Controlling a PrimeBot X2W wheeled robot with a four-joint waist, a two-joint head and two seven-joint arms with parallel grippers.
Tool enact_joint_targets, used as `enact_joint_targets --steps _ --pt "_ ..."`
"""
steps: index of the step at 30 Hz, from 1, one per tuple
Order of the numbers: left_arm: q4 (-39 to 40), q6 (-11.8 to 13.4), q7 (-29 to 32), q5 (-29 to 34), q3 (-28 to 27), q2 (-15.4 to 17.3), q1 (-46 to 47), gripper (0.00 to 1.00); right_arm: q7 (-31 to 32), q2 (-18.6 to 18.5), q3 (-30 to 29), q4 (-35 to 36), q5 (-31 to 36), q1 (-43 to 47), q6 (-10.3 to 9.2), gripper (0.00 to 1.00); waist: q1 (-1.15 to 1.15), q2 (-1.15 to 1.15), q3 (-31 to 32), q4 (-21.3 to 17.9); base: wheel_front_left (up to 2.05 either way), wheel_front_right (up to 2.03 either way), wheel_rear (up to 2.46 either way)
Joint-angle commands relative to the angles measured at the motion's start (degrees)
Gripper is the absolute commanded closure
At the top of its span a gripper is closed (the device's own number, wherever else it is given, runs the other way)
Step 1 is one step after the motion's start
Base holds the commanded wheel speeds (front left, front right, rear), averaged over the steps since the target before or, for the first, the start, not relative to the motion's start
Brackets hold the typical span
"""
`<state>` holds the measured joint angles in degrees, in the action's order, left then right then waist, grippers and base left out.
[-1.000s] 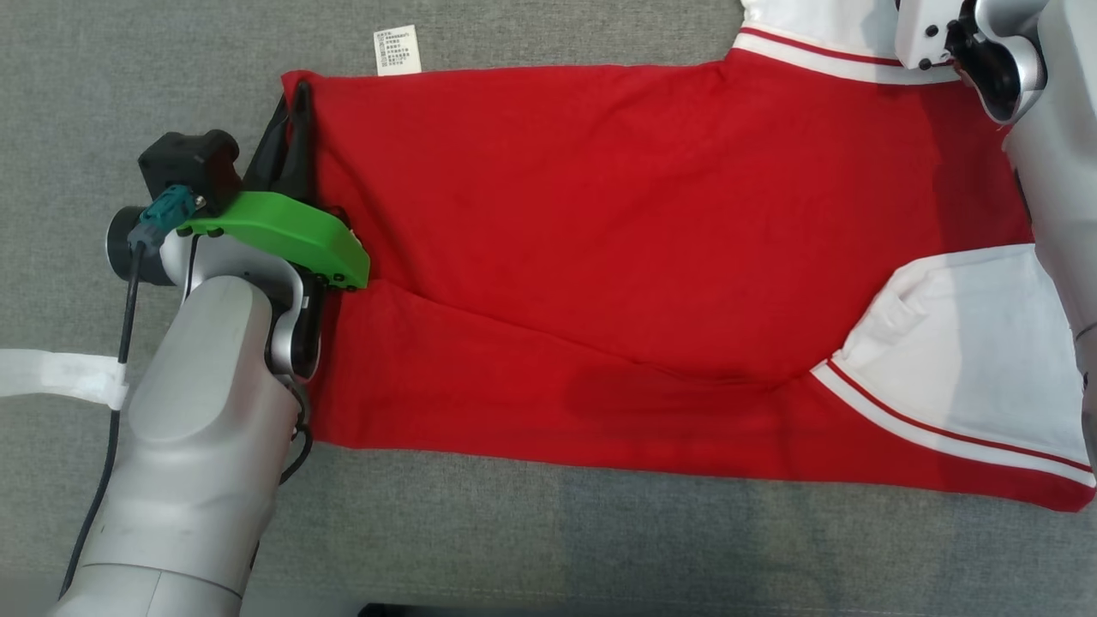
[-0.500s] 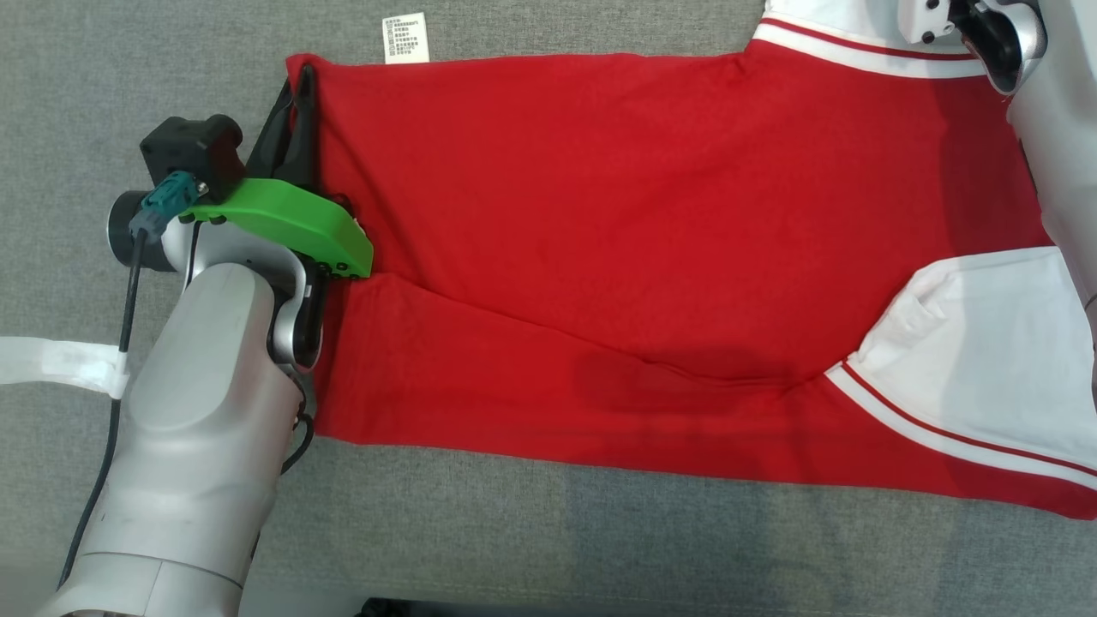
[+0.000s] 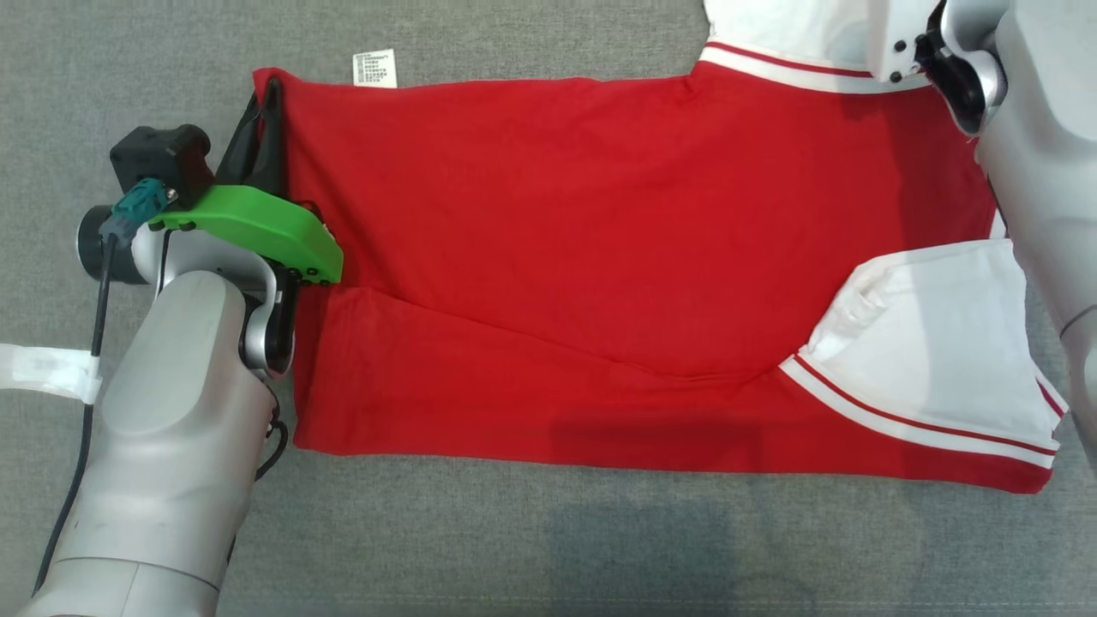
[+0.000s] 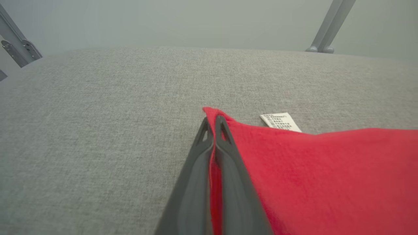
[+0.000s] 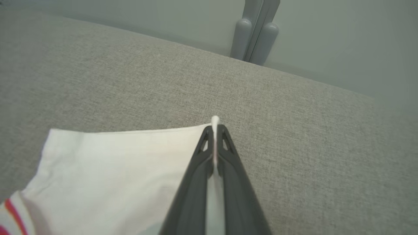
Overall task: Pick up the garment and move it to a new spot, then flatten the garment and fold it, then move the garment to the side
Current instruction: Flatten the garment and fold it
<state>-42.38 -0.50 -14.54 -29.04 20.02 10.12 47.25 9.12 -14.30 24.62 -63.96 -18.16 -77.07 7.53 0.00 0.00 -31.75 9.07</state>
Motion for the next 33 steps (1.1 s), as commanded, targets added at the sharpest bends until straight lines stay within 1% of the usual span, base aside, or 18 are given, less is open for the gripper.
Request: enact_joint_targets --steps 1,5,10,15,19,24,28,29,33 --pt "-0.05 -0.05 -0.12 -0.46 -0.47 0.85 -0.64 1.00 -1.28 -0.50 0.54 0.81 -1.45 1.57 -0.09 1.00 0.00 0.00 2.46 -2.08 0.00 0.00 0.00" --pt "-0.30 -0.32 0.14 -0.99 -0.68 1.75 -1.97 1.00 -3.65 -1.09 2.43 3.77 -5.34 4.95 -0.07 1.00 0.00 0.00 5.40 -3.93 0.00 0.00 0.00" --pt "0.32 -0.75 0.49 -1.78 -0.83 3.11 -4.84 1.00 -6.24 -3.27 5.65 11.01 -12.33 11.45 -0.07 1.00 0.00 0.00 9.69 -6.11 0.00 0.00 0.00" --pt "2.24 -0.62 0.74 -2.53 -1.22 4.41 -9.10 1.00 -8.35 -7.10 8.48 20.13 -18.64 20.49 -0.07 1.00 0.00 0.00 14.02 -7.53 0.00 0.00 0.00" --pt "4.25 -0.32 1.46 -3.67 -1.58 5.43 -13.14 1.00 -9.79 -10.08 8.55 26.96 -22.05 27.76 -0.07 1.00 0.00 0.00 17.31 -8.42 0.00 0.00 0.00" --pt "6.84 0.39 2.14 -5.71 -2.81 6.29 -18.25 1.00 -10.84 -11.61 7.39 33.88 -23.14 36.43 -0.06 1.00 0.00 0.00 20.50 -9.85 0.00 0.00 0.00" --pt "9.32 1.12 2.48 -7.22 -3.82 6.58 -22.36 1.00 -11.50 -11.05 5.54 37.44 -22.51 42.66 -0.06 1.00 0.00 0.00 21.65 -10.75 0.00 0.00 0.00" --pt "9.32 1.12 2.48 -7.22 -3.82 6.58 -22.36 1.00 -11.50 -11.05 5.54 37.44 -22.51 42.66 -0.06 1.00 0.00 0.00 21.65 -10.75 0.00 0.00 0.00" --pt "11.90 2.33 2.39 -8.64 -4.78 6.52 -26.39 1.00 -12.23 -9.51 2.92 39.15 -21.82 47.99 -0.06 1.00 0.00 0.00 21.81 -11.25 0.00 0.00 0.00"
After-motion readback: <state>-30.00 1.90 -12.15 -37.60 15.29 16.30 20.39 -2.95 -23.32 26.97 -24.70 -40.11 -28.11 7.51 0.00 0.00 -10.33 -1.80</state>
